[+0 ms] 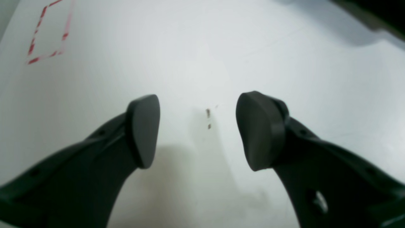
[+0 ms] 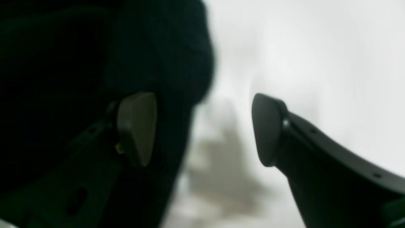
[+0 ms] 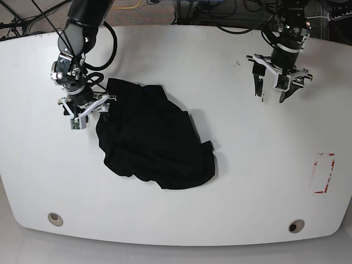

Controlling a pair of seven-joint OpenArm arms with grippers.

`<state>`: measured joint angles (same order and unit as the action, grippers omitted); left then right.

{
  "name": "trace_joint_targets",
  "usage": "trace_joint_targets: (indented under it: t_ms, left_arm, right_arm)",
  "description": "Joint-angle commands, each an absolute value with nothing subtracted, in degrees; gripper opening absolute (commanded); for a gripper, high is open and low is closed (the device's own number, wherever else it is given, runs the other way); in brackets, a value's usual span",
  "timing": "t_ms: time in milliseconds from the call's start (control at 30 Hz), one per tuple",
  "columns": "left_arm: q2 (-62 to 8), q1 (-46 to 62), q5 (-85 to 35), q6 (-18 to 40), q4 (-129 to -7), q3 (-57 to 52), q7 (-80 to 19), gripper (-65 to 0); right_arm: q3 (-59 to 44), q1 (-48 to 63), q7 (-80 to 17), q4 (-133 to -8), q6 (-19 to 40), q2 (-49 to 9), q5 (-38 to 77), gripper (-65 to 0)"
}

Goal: Fold the T-shirt properly
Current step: 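Hold the T-shirt edge with the right gripper, lower the left gripper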

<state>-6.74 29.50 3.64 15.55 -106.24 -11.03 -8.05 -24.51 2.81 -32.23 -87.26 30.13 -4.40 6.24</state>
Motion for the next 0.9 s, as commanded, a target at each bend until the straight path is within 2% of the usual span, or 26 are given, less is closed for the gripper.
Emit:
trace_joint_targets:
  t_ms: [0,233,567,867]
  left_arm:
    - [-7.0,29.5,3.7,15.5,-107.3,-11.1,-6.6,-26.6]
    - [-7.2,30.5,3.8,15.9,-107.4,-11.8,-7.2,-26.3]
    - [-7.3,30.3,3.9,15.8,-107.6,-11.7,-7.0,-26.2]
    - [-7.5,29.7,3.7,15.5,-107.5,-11.4,-7.0,-25.9]
  right_arm:
    - [-24.7,1.2,-31.3,-87.4,30.8,-5.1,6.7,-18.9]
    - [-24.1,-0.7,-30.7,-83.0,33.9,-7.3,6.9,-17.8]
    - [-23.9,-2.1,-30.9,-81.1,33.7,-8.0,6.6,-18.5]
    - [-24.2,-2.2,-30.9,-81.4,33.2,-7.4,6.8,-21.7]
